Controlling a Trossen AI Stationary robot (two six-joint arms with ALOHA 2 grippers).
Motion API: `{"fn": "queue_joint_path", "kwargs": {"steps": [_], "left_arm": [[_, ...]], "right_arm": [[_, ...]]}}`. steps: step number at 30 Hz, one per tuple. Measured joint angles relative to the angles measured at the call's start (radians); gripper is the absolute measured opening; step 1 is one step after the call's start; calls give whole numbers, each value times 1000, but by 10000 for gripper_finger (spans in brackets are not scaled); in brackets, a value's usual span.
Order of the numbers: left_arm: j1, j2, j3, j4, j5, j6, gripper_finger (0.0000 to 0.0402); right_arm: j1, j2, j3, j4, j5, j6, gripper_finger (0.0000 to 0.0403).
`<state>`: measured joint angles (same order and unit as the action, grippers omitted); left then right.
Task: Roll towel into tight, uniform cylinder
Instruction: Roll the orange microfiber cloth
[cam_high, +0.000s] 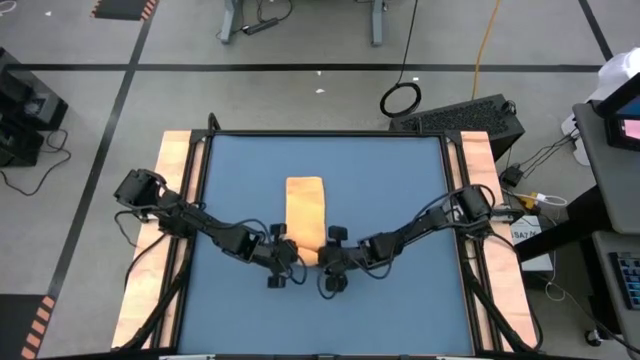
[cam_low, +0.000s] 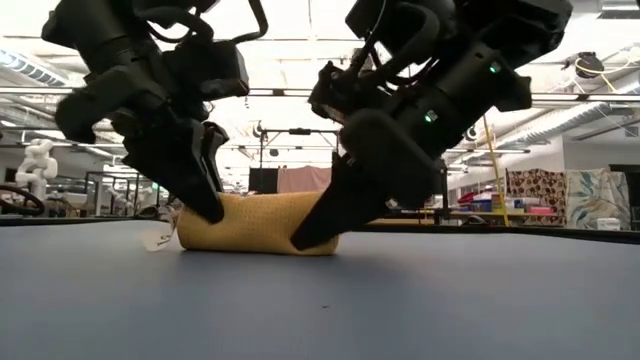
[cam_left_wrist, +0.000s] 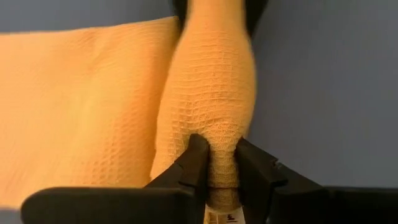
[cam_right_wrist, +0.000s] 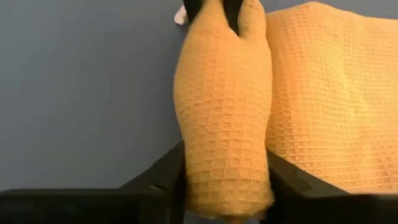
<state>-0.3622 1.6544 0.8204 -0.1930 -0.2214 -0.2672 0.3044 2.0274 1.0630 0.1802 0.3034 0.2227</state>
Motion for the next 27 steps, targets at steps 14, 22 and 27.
{"fn": "queue_joint_path", "kwargs": {"steps": [14, 22, 27], "left_arm": [[-143, -90, -2, -101, -340, -67, 217], [-264, -36, -23, -2, -482, -6, 254], [-285, 49, -24, 1, -546, 71, 254]], "right_arm": [[-101, -2, 1, 19, -254, 157, 53], [-162, -2, 1, 12, -376, 247, 58], [-175, -1, 1, 15, -421, 275, 58]]}}
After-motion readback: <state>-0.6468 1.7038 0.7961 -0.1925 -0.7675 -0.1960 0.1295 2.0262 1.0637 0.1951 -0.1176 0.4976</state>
